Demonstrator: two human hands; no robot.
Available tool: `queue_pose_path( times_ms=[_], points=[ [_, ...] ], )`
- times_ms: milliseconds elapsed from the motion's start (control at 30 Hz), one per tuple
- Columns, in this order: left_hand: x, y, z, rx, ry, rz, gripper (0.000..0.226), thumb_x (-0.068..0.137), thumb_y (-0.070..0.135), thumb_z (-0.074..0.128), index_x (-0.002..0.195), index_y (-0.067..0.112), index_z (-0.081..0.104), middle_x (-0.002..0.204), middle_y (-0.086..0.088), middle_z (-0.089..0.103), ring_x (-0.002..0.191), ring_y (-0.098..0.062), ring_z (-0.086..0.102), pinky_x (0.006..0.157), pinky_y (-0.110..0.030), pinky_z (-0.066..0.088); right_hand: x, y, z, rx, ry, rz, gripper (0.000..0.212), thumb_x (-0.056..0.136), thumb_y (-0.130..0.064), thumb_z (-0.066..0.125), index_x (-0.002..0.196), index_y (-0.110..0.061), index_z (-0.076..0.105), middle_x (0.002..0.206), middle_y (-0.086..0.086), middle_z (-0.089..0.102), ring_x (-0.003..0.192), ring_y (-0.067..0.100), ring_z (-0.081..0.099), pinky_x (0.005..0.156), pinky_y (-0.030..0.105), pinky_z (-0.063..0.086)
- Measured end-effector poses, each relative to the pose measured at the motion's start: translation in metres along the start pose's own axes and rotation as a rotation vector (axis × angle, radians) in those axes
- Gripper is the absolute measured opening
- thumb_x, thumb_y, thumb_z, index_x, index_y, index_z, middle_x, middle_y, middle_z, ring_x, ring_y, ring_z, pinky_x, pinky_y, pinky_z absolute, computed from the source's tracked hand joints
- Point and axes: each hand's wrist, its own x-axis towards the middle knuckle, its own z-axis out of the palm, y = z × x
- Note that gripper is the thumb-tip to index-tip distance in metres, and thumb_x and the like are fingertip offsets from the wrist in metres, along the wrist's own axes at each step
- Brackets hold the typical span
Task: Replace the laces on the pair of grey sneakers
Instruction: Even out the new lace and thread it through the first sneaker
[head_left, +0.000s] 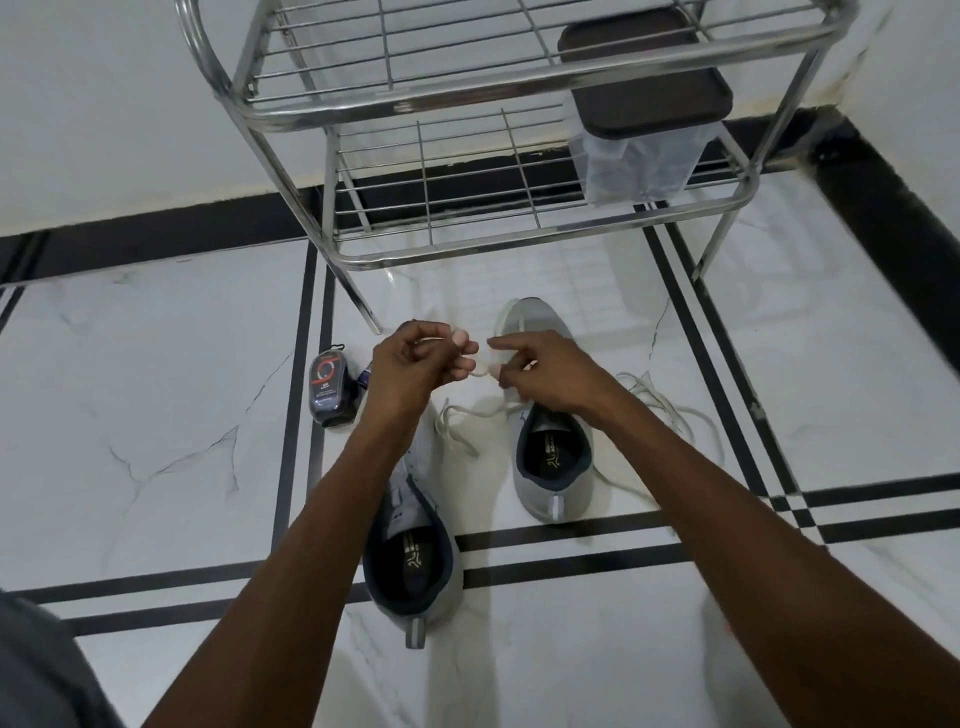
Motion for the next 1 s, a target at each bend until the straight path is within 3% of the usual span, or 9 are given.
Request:
queue_pose_path(
  times_ms=[67,100,167,267,333,500,633,767,1000],
  points=[
    [-0.001,-0.006,0.008,0.089,-0.035,0.033,0.021,0.096,0.01,0.069,0.106,-0.009,0.066,0.092,-0.022,0.076,0.07,-0.023,0.069,0.069,-0.029,0.058,-0.01,0.014,-0.017,-0.015,0.138,0.055,0.038,0.089,-0.02,0.067,0.126,-0.026,0.069,0.106,0.0,0.074,0.09,0.015,0.069,0.088,0.029,0.054],
    [-0.002,-0.008,0.012,0.144,-0.064,0.055,0.019,0.097,0.011,0.068,0.103,-0.006,0.068,0.089,-0.02,0.076,0.067,-0.023,0.069,0.066,-0.029,0.057,-0.015,0.022,-0.025,-0.034,0.187,0.082,0.032,0.087,-0.023,0.07,0.119,-0.027,0.071,0.103,-0.003,0.074,0.093,0.015,0.069,0.084,0.027,0.054],
    [-0.003,-0.012,0.023,0.272,-0.112,0.095,0.016,0.097,0.015,0.069,0.101,-0.001,0.072,0.084,-0.015,0.076,0.063,-0.021,0.067,0.059,-0.027,0.053,-0.028,0.03,-0.034,-0.059,0.173,0.155,0.027,0.082,-0.034,0.077,0.108,-0.026,0.071,0.094,-0.006,0.073,0.089,0.011,0.068,0.073,0.022,0.051],
    [-0.003,-0.021,0.037,0.425,-0.139,0.135,0.012,0.094,0.02,0.073,0.097,0.009,0.077,0.076,-0.006,0.076,0.058,-0.019,0.068,0.058,-0.027,0.053,-0.041,0.036,-0.029,-0.146,0.094,0.224,0.037,0.077,-0.044,0.082,0.106,-0.024,0.07,0.096,-0.005,0.07,0.089,0.012,0.067,0.072,0.023,0.05],
    [-0.004,-0.026,0.045,0.518,-0.144,0.15,0.01,0.092,0.023,0.075,0.095,0.014,0.079,0.075,0.001,0.076,0.057,-0.014,0.068,0.061,-0.027,0.056,-0.046,0.038,-0.021,-0.21,0.15,0.188,0.033,0.078,-0.039,0.082,0.104,-0.02,0.073,0.097,-0.003,0.071,0.09,0.015,0.067,0.077,0.026,0.052],
    [-0.01,-0.031,0.058,0.744,-0.163,0.223,0.006,0.085,0.024,0.08,0.089,0.021,0.083,0.085,0.01,0.076,0.068,0.007,0.062,0.064,-0.01,0.043,-0.048,0.051,-0.008,-0.2,0.293,0.094,0.015,0.085,-0.021,0.074,0.096,-0.013,0.08,0.091,0.004,0.078,0.082,0.018,0.071,0.082,0.031,0.057],
    [-0.011,-0.031,0.064,0.867,-0.156,0.213,0.007,0.082,0.032,0.077,0.087,0.028,0.08,0.085,0.013,0.072,0.081,-0.007,0.065,0.073,-0.03,0.054,-0.043,0.059,-0.012,-0.061,0.278,0.145,0.015,0.09,-0.021,0.07,0.098,-0.014,0.081,0.093,0.0,0.077,0.084,0.015,0.07,0.083,0.032,0.058],
    [-0.015,-0.026,0.073,1.068,-0.177,0.269,0.012,0.082,0.035,0.073,0.089,0.027,0.078,0.091,0.01,0.066,0.083,-0.016,0.062,0.071,-0.032,0.05,-0.043,0.07,-0.017,0.304,0.19,0.31,0.014,0.093,-0.014,0.068,0.1,-0.011,0.079,0.093,0.007,0.076,0.092,0.023,0.072,0.082,0.042,0.063],
    [-0.014,-0.025,0.085,1.234,-0.192,0.323,0.017,0.083,0.034,0.069,0.095,0.025,0.078,0.099,0.005,0.065,0.088,-0.021,0.063,0.07,-0.032,0.044,-0.045,0.074,-0.025,0.516,0.12,0.387,0.014,0.093,-0.011,0.069,0.103,-0.006,0.077,0.1,0.016,0.075,0.089,0.019,0.069,0.07,0.028,0.06]
  ],
)
